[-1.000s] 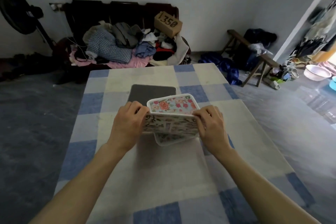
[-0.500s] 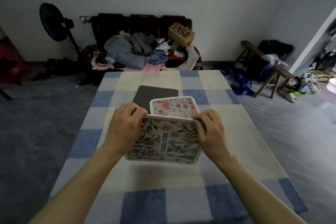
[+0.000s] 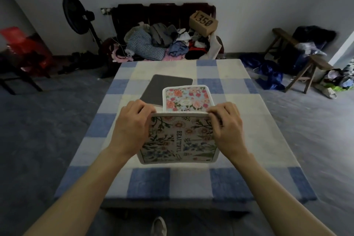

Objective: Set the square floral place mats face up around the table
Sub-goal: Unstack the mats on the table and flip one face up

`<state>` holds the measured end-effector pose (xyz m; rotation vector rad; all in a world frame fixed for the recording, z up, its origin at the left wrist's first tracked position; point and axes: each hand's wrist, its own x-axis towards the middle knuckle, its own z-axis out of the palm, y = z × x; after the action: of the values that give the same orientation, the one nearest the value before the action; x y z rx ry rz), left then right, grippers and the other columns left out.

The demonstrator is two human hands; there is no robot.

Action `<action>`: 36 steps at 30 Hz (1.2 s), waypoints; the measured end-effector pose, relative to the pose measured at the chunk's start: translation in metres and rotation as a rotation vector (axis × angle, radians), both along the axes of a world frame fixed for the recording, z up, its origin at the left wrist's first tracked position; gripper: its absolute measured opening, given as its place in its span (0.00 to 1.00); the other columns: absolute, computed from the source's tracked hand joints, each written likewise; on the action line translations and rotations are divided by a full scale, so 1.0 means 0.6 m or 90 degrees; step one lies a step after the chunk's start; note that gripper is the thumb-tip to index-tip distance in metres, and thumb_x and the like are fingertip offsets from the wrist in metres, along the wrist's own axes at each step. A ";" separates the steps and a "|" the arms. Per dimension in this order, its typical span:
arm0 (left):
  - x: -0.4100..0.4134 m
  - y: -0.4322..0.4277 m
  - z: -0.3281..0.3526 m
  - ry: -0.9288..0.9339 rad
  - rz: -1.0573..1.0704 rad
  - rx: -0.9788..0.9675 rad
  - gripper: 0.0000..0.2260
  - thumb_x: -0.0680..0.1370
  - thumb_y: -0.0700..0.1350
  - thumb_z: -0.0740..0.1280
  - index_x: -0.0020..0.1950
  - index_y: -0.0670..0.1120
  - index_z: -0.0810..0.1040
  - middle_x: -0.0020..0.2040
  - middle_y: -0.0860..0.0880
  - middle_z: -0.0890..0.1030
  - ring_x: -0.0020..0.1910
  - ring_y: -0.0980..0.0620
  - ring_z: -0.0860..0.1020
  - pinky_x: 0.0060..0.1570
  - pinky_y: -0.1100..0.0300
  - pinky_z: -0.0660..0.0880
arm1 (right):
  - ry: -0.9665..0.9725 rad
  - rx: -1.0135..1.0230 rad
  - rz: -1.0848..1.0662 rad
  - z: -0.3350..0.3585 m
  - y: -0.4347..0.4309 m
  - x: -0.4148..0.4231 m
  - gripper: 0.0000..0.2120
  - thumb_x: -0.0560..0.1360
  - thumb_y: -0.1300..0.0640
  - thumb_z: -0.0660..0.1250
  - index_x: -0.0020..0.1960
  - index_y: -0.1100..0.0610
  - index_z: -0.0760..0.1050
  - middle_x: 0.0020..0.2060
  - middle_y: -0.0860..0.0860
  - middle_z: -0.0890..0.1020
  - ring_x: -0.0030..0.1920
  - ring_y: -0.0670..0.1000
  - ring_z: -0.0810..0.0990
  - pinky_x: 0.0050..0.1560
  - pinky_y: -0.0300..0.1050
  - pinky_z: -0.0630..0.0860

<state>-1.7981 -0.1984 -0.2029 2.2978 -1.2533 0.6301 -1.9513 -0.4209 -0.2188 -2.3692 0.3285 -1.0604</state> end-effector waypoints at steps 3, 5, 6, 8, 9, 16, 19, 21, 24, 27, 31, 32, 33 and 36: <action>-0.008 0.003 -0.009 0.024 -0.001 0.011 0.05 0.77 0.44 0.61 0.49 0.45 0.75 0.46 0.47 0.75 0.43 0.49 0.71 0.39 0.54 0.71 | 0.011 0.002 0.001 -0.011 -0.001 -0.001 0.03 0.77 0.62 0.64 0.49 0.58 0.77 0.45 0.52 0.75 0.47 0.51 0.72 0.50 0.50 0.71; -0.005 0.004 -0.019 0.043 0.004 0.037 0.04 0.77 0.44 0.62 0.49 0.45 0.75 0.45 0.47 0.74 0.42 0.48 0.71 0.39 0.53 0.71 | 0.026 0.006 0.007 -0.022 0.001 0.006 0.03 0.77 0.63 0.64 0.48 0.58 0.77 0.44 0.51 0.75 0.47 0.51 0.72 0.50 0.50 0.72; -0.001 0.005 -0.024 0.053 0.007 0.050 0.04 0.76 0.43 0.63 0.48 0.45 0.75 0.45 0.47 0.74 0.42 0.48 0.70 0.38 0.52 0.71 | 0.034 0.009 0.007 -0.028 0.004 0.010 0.03 0.77 0.63 0.65 0.48 0.58 0.77 0.44 0.50 0.75 0.47 0.51 0.72 0.50 0.50 0.72; 0.012 0.005 -0.037 0.073 0.012 0.064 0.03 0.75 0.42 0.63 0.48 0.45 0.75 0.44 0.47 0.74 0.41 0.48 0.70 0.38 0.52 0.71 | 0.054 0.012 -0.006 -0.040 0.006 0.024 0.03 0.77 0.64 0.65 0.48 0.59 0.77 0.45 0.49 0.74 0.47 0.50 0.72 0.50 0.50 0.72; 0.020 -0.002 -0.041 0.077 0.013 0.066 0.03 0.75 0.42 0.63 0.47 0.45 0.75 0.44 0.47 0.74 0.41 0.48 0.70 0.38 0.52 0.71 | 0.062 0.011 -0.014 -0.043 0.002 0.032 0.03 0.77 0.64 0.65 0.49 0.59 0.77 0.45 0.49 0.74 0.47 0.49 0.72 0.50 0.49 0.72; 0.128 -0.055 -0.084 0.109 -0.008 0.142 0.07 0.72 0.37 0.70 0.48 0.43 0.76 0.44 0.44 0.75 0.41 0.45 0.72 0.38 0.49 0.72 | 0.157 -0.005 -0.060 -0.064 -0.033 0.131 0.04 0.77 0.63 0.64 0.49 0.58 0.78 0.45 0.51 0.75 0.47 0.50 0.72 0.50 0.44 0.69; 0.126 -0.050 -0.101 0.111 -0.015 0.170 0.10 0.70 0.36 0.72 0.49 0.42 0.77 0.45 0.44 0.76 0.42 0.44 0.73 0.38 0.48 0.73 | 0.187 0.002 -0.055 -0.092 -0.031 0.132 0.05 0.77 0.64 0.64 0.49 0.58 0.78 0.45 0.52 0.76 0.47 0.51 0.73 0.49 0.46 0.71; 0.129 -0.051 -0.111 0.127 -0.015 0.191 0.11 0.69 0.35 0.72 0.49 0.42 0.77 0.45 0.44 0.76 0.42 0.43 0.73 0.38 0.48 0.73 | 0.208 -0.001 -0.052 -0.107 -0.032 0.133 0.05 0.77 0.64 0.64 0.49 0.59 0.78 0.45 0.53 0.76 0.47 0.52 0.73 0.48 0.47 0.72; 0.156 -0.058 -0.137 0.153 -0.025 0.209 0.11 0.69 0.34 0.70 0.49 0.43 0.77 0.46 0.44 0.76 0.43 0.43 0.73 0.39 0.48 0.72 | 0.248 -0.003 -0.064 -0.135 -0.038 0.154 0.05 0.76 0.65 0.65 0.49 0.59 0.78 0.46 0.54 0.77 0.48 0.54 0.74 0.49 0.47 0.72; 0.172 -0.066 -0.159 0.162 -0.028 0.218 0.11 0.69 0.33 0.70 0.49 0.44 0.77 0.45 0.45 0.76 0.42 0.43 0.73 0.38 0.50 0.71 | 0.274 0.005 -0.070 -0.154 -0.044 0.168 0.07 0.75 0.66 0.65 0.50 0.58 0.77 0.47 0.54 0.77 0.48 0.54 0.74 0.50 0.50 0.74; 0.195 -0.083 -0.185 0.178 -0.024 0.228 0.14 0.66 0.31 0.69 0.47 0.45 0.76 0.44 0.46 0.75 0.41 0.44 0.73 0.36 0.51 0.70 | 0.301 0.023 -0.083 -0.177 -0.059 0.191 0.08 0.75 0.66 0.64 0.51 0.58 0.77 0.49 0.54 0.77 0.49 0.54 0.74 0.51 0.50 0.73; 0.201 -0.089 -0.189 0.182 -0.020 0.232 0.14 0.65 0.31 0.70 0.47 0.45 0.76 0.43 0.46 0.75 0.41 0.43 0.73 0.36 0.51 0.70 | 0.306 0.026 -0.085 -0.183 -0.065 0.198 0.08 0.75 0.66 0.64 0.52 0.58 0.77 0.49 0.54 0.77 0.49 0.54 0.74 0.51 0.50 0.73; 0.206 -0.094 -0.192 0.184 -0.017 0.240 0.15 0.65 0.30 0.70 0.47 0.44 0.76 0.43 0.45 0.76 0.41 0.43 0.73 0.36 0.51 0.70 | 0.309 0.027 -0.085 -0.188 -0.070 0.205 0.08 0.75 0.66 0.64 0.52 0.58 0.77 0.49 0.54 0.77 0.49 0.54 0.74 0.50 0.50 0.73; 0.223 -0.112 -0.198 0.191 -0.009 0.280 0.19 0.60 0.30 0.71 0.47 0.45 0.76 0.45 0.45 0.76 0.42 0.43 0.73 0.36 0.52 0.68 | 0.306 0.030 -0.088 -0.201 -0.084 0.224 0.07 0.74 0.66 0.65 0.51 0.59 0.77 0.47 0.54 0.78 0.48 0.54 0.74 0.50 0.49 0.72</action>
<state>-1.6645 -0.2658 -0.3220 2.6020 -1.3585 -0.0115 -1.8172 -0.4715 -0.3392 -2.5651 0.6878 -0.5150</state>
